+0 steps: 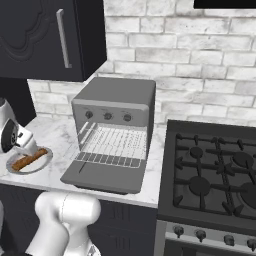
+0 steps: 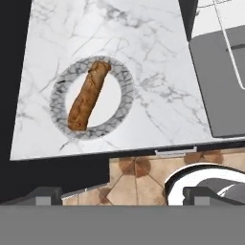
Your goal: Pull the toaster oven rack outwards. Pick up the baguette from the plate and place it on the toaster oven rack. Close the toaster oven door fully and set the temperature to the lowest setting.
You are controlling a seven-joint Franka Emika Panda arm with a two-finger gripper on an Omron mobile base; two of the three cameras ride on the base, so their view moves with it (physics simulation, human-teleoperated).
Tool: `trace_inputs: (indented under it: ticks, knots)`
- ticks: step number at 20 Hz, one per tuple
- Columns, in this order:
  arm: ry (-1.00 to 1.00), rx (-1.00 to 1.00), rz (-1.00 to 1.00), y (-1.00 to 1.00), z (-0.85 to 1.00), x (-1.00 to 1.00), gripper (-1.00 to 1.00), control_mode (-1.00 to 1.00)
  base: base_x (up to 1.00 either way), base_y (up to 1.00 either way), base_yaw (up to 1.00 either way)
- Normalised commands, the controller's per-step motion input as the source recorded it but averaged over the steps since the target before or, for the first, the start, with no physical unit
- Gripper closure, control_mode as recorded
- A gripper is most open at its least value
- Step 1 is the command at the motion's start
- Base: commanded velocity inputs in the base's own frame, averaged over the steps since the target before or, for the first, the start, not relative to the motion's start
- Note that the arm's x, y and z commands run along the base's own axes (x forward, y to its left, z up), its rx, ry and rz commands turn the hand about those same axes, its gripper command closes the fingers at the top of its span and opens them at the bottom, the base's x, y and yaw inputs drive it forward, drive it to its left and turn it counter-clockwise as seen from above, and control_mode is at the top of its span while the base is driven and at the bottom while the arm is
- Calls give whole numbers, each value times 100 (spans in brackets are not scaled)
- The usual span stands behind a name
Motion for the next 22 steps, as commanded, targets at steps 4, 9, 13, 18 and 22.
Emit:
trace_inputs:
  ticks: [4,9,13,18,22]
  knots:
    - [20,0,-1,47,-32,49,-100,-100,0,0,0]
    - [17,0,0,33,-30,49,-100,-100,0,0,0]
    - [6,0,0,9,-37,33,-100,-100,0,0,0]
    - [1,0,0,11,-42,27,-100,-100,0,0,0]
    - [0,0,0,18,-37,22,-100,-100,0,0,0]
